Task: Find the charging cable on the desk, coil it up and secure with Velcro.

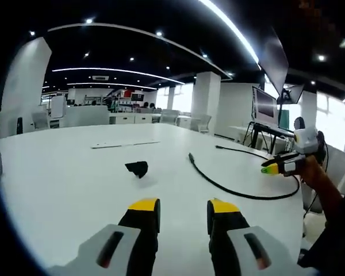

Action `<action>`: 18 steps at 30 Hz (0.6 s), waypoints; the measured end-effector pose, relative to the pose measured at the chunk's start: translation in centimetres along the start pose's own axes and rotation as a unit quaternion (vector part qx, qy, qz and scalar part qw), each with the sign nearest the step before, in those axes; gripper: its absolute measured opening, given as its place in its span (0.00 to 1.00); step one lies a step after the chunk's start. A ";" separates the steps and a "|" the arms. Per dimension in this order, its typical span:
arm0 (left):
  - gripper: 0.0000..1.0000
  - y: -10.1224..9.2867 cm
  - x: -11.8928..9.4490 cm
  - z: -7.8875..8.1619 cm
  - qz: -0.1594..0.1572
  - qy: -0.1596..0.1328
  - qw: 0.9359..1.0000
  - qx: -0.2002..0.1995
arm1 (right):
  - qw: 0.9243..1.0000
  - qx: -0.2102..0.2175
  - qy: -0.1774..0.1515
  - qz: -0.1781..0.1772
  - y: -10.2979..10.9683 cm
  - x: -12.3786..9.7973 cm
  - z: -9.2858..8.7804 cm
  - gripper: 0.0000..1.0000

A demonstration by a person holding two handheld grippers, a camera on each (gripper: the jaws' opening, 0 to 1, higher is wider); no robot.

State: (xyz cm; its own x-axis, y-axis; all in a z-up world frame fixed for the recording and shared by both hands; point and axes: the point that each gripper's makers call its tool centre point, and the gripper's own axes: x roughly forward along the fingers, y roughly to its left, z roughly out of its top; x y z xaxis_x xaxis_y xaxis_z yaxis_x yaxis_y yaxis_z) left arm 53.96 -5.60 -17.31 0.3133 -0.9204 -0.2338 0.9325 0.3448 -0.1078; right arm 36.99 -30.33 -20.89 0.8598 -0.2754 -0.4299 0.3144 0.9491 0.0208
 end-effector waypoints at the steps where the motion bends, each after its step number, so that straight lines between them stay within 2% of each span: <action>1: 0.33 -0.1 0.1 0.1 0.000 -0.001 1.000 -0.003 | 1.000 -0.001 0.000 -0.001 -0.1 0.1 0.1 0.36; 10: 0.33 -1.2 1.1 0.1 -0.004 0.000 1.000 -0.011 | 1.000 -0.011 0.006 -0.005 -1.3 0.2 0.2 0.36; 18: 0.33 -2.3 1.8 1.5 -0.013 -0.008 1.000 0.008 | 1.000 -0.019 -0.003 -0.015 -2.1 -0.3 1.1 0.36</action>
State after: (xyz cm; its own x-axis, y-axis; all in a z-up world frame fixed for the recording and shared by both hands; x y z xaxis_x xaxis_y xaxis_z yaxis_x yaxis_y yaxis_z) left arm 52.65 -8.36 -16.08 0.2911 -0.9319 -0.2165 0.9433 0.3173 -0.0976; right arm 36.57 -32.42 -19.78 0.8527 -0.3043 -0.4246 0.3244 0.9456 -0.0263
